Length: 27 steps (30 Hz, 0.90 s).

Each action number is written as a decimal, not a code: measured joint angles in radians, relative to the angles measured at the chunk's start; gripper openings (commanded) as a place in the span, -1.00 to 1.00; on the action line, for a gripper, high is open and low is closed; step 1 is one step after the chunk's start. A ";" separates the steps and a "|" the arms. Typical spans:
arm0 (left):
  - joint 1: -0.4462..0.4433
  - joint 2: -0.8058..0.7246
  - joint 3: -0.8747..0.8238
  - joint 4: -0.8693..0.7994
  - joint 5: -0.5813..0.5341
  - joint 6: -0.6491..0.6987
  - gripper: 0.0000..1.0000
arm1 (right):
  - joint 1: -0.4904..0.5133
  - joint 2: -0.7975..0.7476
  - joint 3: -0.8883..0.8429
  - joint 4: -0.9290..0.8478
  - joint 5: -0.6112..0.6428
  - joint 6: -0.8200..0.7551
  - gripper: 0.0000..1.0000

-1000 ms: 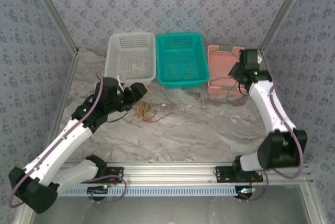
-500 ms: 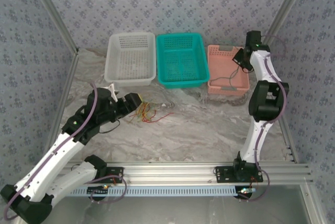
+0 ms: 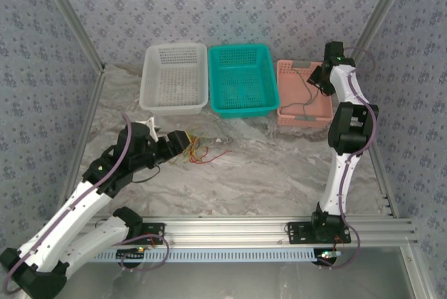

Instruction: Untangle the cables

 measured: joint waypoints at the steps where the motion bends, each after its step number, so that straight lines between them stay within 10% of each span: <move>1: 0.000 0.000 -0.004 0.000 0.000 0.000 0.36 | 0.000 -0.019 -0.019 0.003 0.005 0.000 0.12; 22: -0.019 0.056 0.034 -0.033 -0.005 0.043 0.31 | 0.253 -1.130 -0.887 0.122 0.146 -0.011 -0.27; 27: -0.019 0.077 0.035 -0.063 -0.042 0.052 0.27 | 0.498 -1.218 -1.009 0.033 0.202 0.027 -0.23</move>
